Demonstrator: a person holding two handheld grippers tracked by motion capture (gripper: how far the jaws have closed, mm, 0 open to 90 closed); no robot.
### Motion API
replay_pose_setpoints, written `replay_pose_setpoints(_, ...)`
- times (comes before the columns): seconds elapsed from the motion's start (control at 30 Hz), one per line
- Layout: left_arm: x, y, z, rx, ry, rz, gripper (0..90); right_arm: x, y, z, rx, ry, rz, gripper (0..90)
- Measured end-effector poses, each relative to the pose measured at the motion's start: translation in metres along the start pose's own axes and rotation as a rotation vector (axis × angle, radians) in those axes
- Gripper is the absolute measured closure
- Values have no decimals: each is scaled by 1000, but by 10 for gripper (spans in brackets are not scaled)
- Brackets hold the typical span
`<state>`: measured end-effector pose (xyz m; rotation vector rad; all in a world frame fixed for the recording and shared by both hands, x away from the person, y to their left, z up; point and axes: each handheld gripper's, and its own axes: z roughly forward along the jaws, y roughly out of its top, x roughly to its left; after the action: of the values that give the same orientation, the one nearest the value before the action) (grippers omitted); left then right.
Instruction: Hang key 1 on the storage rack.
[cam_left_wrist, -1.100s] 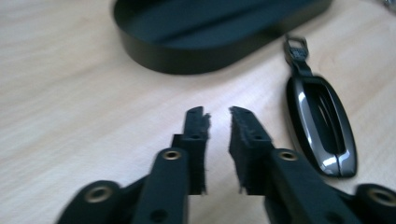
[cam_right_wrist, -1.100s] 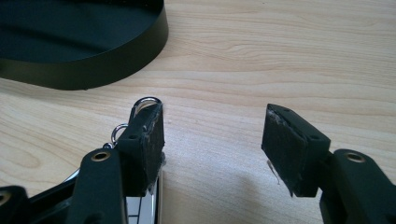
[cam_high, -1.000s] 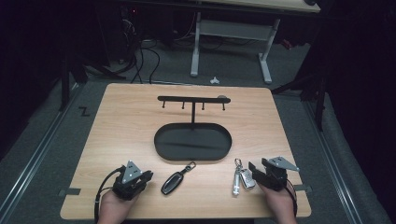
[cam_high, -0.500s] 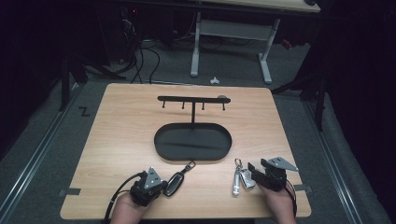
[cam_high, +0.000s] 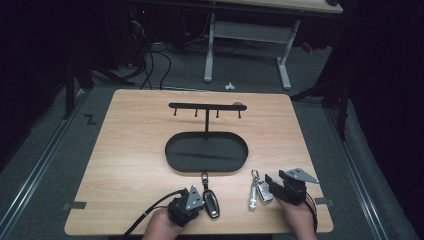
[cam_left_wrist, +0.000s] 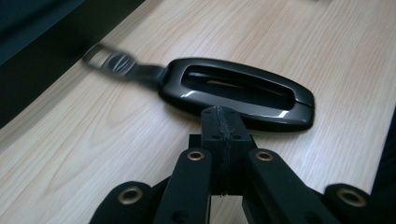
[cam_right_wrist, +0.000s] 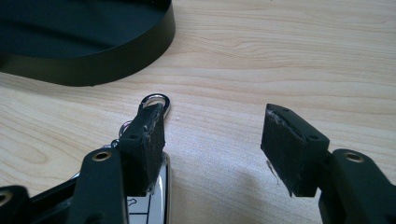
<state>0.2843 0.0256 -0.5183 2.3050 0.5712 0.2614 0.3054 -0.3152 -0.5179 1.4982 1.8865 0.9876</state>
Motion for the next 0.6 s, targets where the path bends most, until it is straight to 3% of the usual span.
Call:
replay_pose_setpoints(0.2,-4,17,18,-7,-19,14,900,0,0,-1,-4,0,6,397)
replay_pose_setpoints(0.3,-6,18,19,-13,-14,24,900,-1,-1,-2,-2,1,10,397)
replay_pose_setpoints(0.4,1,14,9,-27,7,14,900,-3,-1,-2,-4,1,10,398)
replay_pose_setpoints(0.6,41,-4,-38,-84,119,-67,899,-3,-1,-4,-9,-1,12,402)
